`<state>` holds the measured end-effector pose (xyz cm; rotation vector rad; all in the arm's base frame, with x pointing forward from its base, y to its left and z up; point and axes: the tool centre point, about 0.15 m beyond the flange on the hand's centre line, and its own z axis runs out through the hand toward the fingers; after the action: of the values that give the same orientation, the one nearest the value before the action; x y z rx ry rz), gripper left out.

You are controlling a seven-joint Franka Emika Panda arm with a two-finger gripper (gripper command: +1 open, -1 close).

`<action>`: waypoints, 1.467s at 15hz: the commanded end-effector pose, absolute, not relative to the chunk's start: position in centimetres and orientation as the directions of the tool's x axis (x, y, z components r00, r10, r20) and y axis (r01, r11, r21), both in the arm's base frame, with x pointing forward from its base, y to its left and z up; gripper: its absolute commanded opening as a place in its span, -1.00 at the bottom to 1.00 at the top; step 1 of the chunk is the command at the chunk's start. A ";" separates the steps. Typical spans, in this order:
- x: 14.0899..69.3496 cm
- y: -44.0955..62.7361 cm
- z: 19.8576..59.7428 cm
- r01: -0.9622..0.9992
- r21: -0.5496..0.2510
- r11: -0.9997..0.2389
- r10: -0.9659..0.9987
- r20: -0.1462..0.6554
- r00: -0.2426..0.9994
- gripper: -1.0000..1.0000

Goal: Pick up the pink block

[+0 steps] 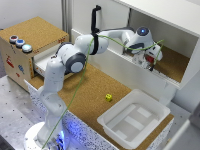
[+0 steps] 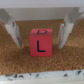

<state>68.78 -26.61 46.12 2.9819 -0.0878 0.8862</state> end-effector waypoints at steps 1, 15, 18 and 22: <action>69.8 -27.2 46.7 -0.076 -0.027 -0.997 -0.079 0.509 0.857 -1.00; 54.9 -21.3 48.7 0.007 -0.014 -1.000 -0.002 0.567 0.824 -1.00; 52.5 -18.5 47.7 0.078 -0.004 -0.997 0.064 0.526 0.848 -1.00; 50.0 -14.3 46.5 0.181 0.019 -0.983 0.168 0.474 0.864 -1.00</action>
<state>54.88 -19.69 48.28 3.1567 0.1546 0.7554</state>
